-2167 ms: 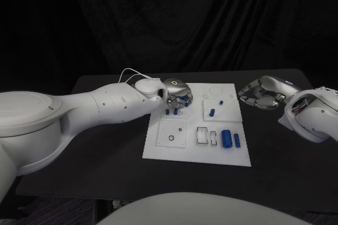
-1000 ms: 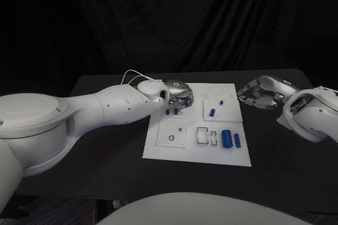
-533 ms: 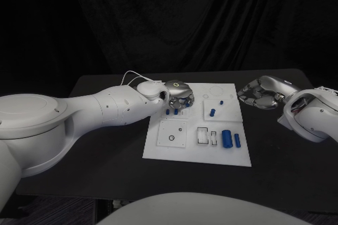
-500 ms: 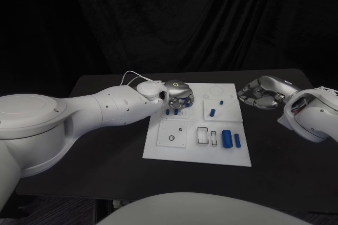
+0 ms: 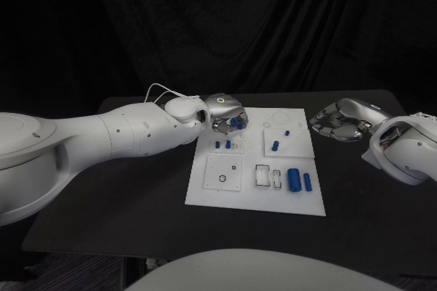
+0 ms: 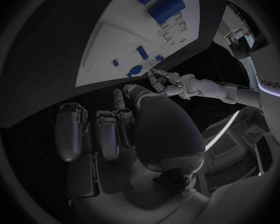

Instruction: Assemble the parts on the task board

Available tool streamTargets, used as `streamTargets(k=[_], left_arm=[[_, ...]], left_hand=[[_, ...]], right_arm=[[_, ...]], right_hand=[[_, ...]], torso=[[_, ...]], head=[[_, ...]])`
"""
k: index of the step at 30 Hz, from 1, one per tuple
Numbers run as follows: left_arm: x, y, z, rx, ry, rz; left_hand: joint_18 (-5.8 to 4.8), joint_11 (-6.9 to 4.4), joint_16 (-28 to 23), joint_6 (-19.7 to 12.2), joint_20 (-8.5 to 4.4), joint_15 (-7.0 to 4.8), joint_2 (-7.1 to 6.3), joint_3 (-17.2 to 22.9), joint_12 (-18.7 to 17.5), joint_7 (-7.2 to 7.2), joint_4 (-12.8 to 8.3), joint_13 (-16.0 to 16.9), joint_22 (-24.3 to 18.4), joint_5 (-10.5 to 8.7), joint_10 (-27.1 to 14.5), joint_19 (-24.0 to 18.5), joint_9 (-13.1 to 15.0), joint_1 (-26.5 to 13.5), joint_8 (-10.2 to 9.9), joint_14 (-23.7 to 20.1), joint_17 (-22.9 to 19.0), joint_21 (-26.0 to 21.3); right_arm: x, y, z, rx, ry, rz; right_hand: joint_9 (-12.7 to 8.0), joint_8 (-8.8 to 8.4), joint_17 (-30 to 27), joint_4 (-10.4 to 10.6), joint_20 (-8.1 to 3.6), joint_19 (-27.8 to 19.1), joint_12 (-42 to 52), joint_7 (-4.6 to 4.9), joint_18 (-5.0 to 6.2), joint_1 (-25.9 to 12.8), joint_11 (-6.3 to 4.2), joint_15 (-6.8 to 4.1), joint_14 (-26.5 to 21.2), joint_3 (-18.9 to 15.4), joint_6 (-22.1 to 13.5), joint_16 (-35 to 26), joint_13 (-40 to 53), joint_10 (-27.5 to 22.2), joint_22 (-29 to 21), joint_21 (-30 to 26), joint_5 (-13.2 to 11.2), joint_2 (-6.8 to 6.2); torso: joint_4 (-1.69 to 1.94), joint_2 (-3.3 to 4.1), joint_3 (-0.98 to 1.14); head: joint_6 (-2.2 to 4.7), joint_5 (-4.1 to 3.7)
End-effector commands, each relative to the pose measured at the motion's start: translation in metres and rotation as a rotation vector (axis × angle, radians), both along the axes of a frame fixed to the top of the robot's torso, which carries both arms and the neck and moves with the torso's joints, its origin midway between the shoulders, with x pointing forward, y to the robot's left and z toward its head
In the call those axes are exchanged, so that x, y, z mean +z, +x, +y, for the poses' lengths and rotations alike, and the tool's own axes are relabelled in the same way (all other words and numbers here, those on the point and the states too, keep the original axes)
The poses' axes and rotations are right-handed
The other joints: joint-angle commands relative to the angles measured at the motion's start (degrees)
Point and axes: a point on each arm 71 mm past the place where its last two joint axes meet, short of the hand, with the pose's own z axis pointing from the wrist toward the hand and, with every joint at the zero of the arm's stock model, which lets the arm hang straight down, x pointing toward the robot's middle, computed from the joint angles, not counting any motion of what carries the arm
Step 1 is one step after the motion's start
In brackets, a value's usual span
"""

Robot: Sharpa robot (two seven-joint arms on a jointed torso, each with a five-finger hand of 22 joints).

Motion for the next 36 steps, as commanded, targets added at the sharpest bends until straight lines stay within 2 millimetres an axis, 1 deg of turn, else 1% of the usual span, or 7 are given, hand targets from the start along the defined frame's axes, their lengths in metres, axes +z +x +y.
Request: streamTargets(k=[1, 6, 13, 19, 26, 30, 36], left_arm=[[0.004, -0.001, 0.007, 0.014, 0.003, -0.001], [0.003, -0.002, 0.023, 0.044, 0.024, 0.021], [0.001, -0.003, 0.042, 0.085, 0.053, 0.055], [-0.001, -0.002, 0.046, 0.098, 0.065, 0.069], [-0.006, -0.001, 0.047, 0.109, 0.077, 0.083], [-0.009, -0.001, 0.046, 0.112, 0.077, 0.084], [-0.013, 0.0, 0.04, 0.11, 0.075, 0.084]], left_hand=[[-0.62, 0.28, -0.3, 0.6, -0.04, 0.07, -0.07, 0.2, -0.8, 0.04, -0.1, -0.4, 9.5, -0.01, -0.2, 0.0, -0.1, -0.4, -0.3, 0.1, -0.3, -0.6], [-0.54, 0.38, -0.7, 0.6, -0.05, 0.12, -0.16, 0.3, -2.0, 0.1, -0.1, -1.3, 9.4, -0.26, -0.2, -0.2, -0.1, -0.5, -0.6, -0.3, -0.9, -1.0], [-0.77, 0.57, 0.7, 0.4, -0.06, 0.14, -0.31, 0.6, -4.0, 0.21, -0.1, -2.8, 9.7, -0.47, 0.3, 0.5, -0.3, -0.7, -1.2, 1.5, 1.2, -0.1], [-0.74, 0.62, 0.6, 0.3, -0.06, 0.18, -0.43, 0.6, -4.6, 0.22, -0.1, -3.2, 9.7, -0.52, 0.4, 0.5, -0.4, -0.7, -1.4, 1.5, 1.0, -0.3], [-0.76, 0.62, 0.7, 0.3, -0.06, 0.19, -0.44, 0.7, -4.8, 0.22, -0.1, -3.3, 9.7, -0.54, 0.5, 0.5, -0.4, -0.7, -1.5, 1.6, 1.1, -0.2], [-0.76, 0.66, 0.6, 0.2, -0.06, 0.21, -0.46, 0.7, -4.9, 0.26, 0.0, -3.4, 9.7, -0.59, 0.7, 0.5, -0.4, -0.8, -1.5, 1.5, 0.9, -0.2], [-0.78, 0.67, 0.6, 0.2, -0.06, 0.22, -0.45, 0.7, -5.0, 0.27, -0.1, -3.5, 9.7, -0.55, 0.9, 0.6, -0.4, -0.7, -1.6, 1.5, 0.9, -0.2]], right_arm=[[-0.001, 0.0, -0.002, -0.013, -0.007, 0.01], [-0.002, -0.001, -0.003, -0.017, -0.009, 0.013], [-0.002, -0.001, -0.006, -0.022, -0.016, 0.022], [-0.003, -0.001, -0.006, -0.02, -0.017, 0.026], [-0.004, -0.001, -0.006, -0.02, -0.018, 0.03], [-0.004, -0.001, -0.006, -0.021, -0.018, 0.03], [-0.004, -0.001, -0.006, -0.021, -0.018, 0.029]], right_hand=[[-0.1, -0.21, 15.1, -0.4, 0.29, 0.9, -0.2, 0.0, 0.99, 0.2, 0.02, 0.41, 6.2, 0.0, 0.4, 0.2, 4.8, -0.3, 12.0, -0.2, 0.2, 0.19], [-0.1, -0.21, 15.1, -0.4, 0.29, 0.9, -0.2, 0.0, 0.99, 0.2, 0.02, 0.41, 6.2, 0.0, 0.4, 0.2, 4.8, -0.3, 12.0, -0.2, 0.2, 0.19], [-0.1, -0.22, 15.1, -0.4, 0.3, 0.9, -0.3, 0.0, 0.99, 0.2, 0.03, 0.42, 6.2, 0.0, 0.4, 0.2, 4.7, -0.4, 12.0, -0.2, 0.2, 0.2], [-0.1, -0.22, 15.1, -0.4, 0.3, 0.9, -0.3, 0.0, 0.99, 0.2, 0.03, 0.42, 6.2, 0.0, 0.4, 0.2, 4.7, -0.4, 12.0, -0.2, 0.2, 0.2], [-0.1, -0.22, 15.1, -0.4, 0.3, 0.8, -0.3, -0.01, 1.01, 0.2, 0.03, 0.42, 6.2, 0.0, 0.4, 0.2, 4.7, -0.4, 12.0, -0.3, 0.2, 0.22], [-0.1, -0.22, 15.1, -0.4, 0.3, 0.8, -0.3, -0.01, 1.01, 0.2, 0.03, 0.42, 6.2, 0.0, 0.4, 0.2, 4.7, -0.4, 12.0, -0.3, 0.2, 0.22], [-0.1, -0.22, 15.1, -0.4, 0.3, 0.8, -0.3, -0.01, 1.01, 0.2, 0.03, 0.42, 6.2, 0.0, 0.4, 0.2, 4.7, -0.4, 12.0, -0.3, 0.2, 0.22]], torso=[[-0.01, -0.06, 0.05], [0.07, 0.03, 0.03], [0.35, -0.06, 0.1], [0.55, -0.15, 0.09], [0.47, 0.02, 0.01], [0.72, 0.01, 0.0], [0.28, 0.03, 0.04]], head=[[0.01, 0.02], [0.01, -0.06], [0.01, 0.18], [0.01, 0.25], [0.01, 0.17], [0.01, -0.16], [0.01, 0.28]])
